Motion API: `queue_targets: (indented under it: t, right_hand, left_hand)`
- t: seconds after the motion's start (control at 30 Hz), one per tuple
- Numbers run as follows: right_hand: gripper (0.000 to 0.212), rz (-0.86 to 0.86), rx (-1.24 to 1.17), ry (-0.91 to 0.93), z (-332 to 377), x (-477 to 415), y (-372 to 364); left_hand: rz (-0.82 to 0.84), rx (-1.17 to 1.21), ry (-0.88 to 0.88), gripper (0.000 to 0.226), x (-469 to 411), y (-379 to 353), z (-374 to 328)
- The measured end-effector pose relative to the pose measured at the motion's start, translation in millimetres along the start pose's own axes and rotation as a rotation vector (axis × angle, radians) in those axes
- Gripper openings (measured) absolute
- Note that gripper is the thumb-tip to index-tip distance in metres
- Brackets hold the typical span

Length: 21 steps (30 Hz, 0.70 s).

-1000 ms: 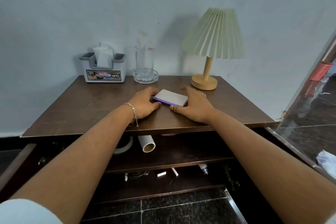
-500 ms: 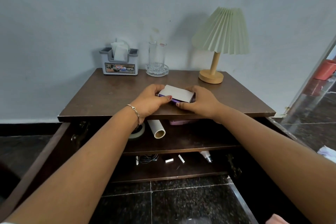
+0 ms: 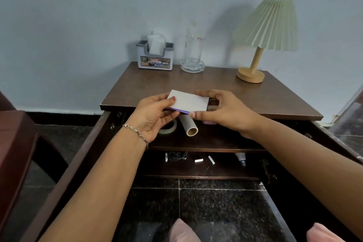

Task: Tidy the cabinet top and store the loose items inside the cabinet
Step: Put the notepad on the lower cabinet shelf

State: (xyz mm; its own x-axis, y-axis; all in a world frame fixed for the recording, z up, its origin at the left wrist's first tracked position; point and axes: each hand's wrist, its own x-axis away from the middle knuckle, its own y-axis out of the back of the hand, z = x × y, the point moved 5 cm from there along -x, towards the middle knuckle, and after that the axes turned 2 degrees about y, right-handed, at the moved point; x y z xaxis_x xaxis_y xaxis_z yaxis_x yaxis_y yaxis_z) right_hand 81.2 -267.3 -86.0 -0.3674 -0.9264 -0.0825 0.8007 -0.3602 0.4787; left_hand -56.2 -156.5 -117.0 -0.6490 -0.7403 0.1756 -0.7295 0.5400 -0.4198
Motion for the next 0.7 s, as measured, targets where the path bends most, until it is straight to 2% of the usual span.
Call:
queue_targets:
  t: [0.1, 0.17, 0.27, 0.4, 0.57, 0.7]
  right_hand:
    - [0.044, 0.024, -0.171, -0.021, 0, 6, -11]
    - [0.036, 0.041, -0.342, -0.074, -5, 9, -19]
    - [0.029, 0.063, -0.499, -0.139, -14, 14, -29]
    - [0.021, 0.099, -0.582, -0.193, -27, 18, -43]
    - [0.019, 0.153, -0.598, -0.246, -42, 24, -57]
    - [0.025, 0.185, -0.595, -0.285, -52, 26, -66]
  left_hand:
    - [-0.034, 0.023, -0.034, 0.021, 15, 11, 5]
    - [-0.062, 0.039, -0.056, 0.025, 23, 19, 8]
    - [-0.079, 0.054, -0.081, 0.030, 32, 29, 14]
    - [-0.101, 0.051, -0.100, 0.032, 40, 39, 22]
    - [-0.150, -0.037, -0.085, 0.033, 43, 48, 42]
    - [-0.139, -0.095, -0.073, 0.034, 42, 51, 53]
